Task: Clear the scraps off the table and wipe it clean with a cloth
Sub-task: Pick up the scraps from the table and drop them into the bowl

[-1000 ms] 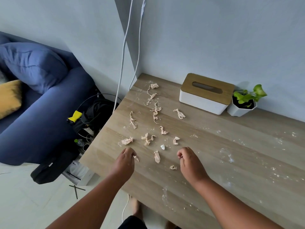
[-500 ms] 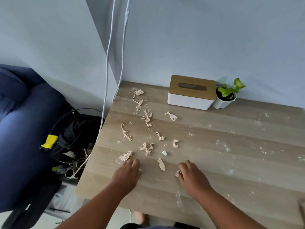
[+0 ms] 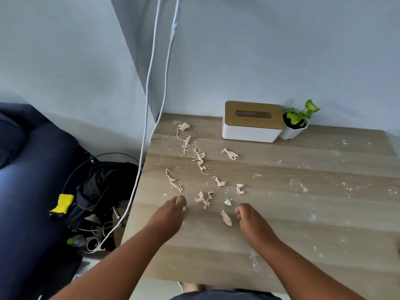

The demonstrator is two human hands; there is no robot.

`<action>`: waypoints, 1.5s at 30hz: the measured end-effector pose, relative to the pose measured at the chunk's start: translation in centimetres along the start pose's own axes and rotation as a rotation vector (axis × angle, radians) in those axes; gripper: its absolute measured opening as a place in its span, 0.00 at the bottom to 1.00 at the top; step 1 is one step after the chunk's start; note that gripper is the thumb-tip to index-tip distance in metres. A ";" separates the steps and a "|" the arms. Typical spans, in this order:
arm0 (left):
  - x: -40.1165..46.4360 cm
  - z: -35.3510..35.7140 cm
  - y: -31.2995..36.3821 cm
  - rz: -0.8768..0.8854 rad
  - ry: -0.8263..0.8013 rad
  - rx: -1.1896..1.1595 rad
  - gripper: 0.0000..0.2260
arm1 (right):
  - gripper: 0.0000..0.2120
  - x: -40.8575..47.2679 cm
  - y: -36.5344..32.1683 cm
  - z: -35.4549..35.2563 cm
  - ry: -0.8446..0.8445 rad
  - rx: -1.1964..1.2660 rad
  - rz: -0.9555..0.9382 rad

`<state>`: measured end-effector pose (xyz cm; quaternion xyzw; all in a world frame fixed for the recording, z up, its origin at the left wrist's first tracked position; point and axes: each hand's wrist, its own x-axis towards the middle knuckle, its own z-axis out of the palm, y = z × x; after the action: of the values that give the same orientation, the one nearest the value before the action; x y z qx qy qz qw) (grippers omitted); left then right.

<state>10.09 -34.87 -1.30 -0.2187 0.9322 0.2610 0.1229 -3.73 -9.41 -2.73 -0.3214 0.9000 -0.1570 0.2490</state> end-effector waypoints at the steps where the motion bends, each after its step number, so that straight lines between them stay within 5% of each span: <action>1: 0.2 -0.5 -0.5 -0.002 0.019 -0.001 0.11 | 0.15 0.2 -0.3 0.1 0.013 0.013 -0.008; 8: 0.5 -1.2 -2.7 0.018 0.118 -0.069 0.05 | 0.03 0.2 -2.5 0.7 0.097 0.020 -0.034; 15: -0.1 0.8 -3.3 0.098 0.067 0.081 0.15 | 0.18 0.0 -3.2 2.2 0.052 -0.141 0.051; 25: 0.1 1.0 -2.7 0.090 0.031 0.122 0.09 | 0.04 -0.1 -3.7 2.8 0.129 -0.225 0.043; 33: 1.1 -0.4 -1.6 0.066 -0.009 -0.030 0.07 | 0.11 -0.7 -3.4 0.0 0.010 -0.104 0.145; 41: 1.8 -0.6 -0.2 0.156 0.020 -0.009 0.01 | 0.16 -1.0 -2.0 -2.6 0.088 -0.085 0.194; 45: 2.2 0.0 0.8 0.132 0.104 0.028 0.07 | 0.07 -0.7 -0.8 -3.5 0.149 -0.057 0.179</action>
<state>7.81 -34.99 -1.75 -0.1681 0.9532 0.2439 0.0598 -4.82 -9.17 0.81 -0.2340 0.9452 -0.1319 0.1854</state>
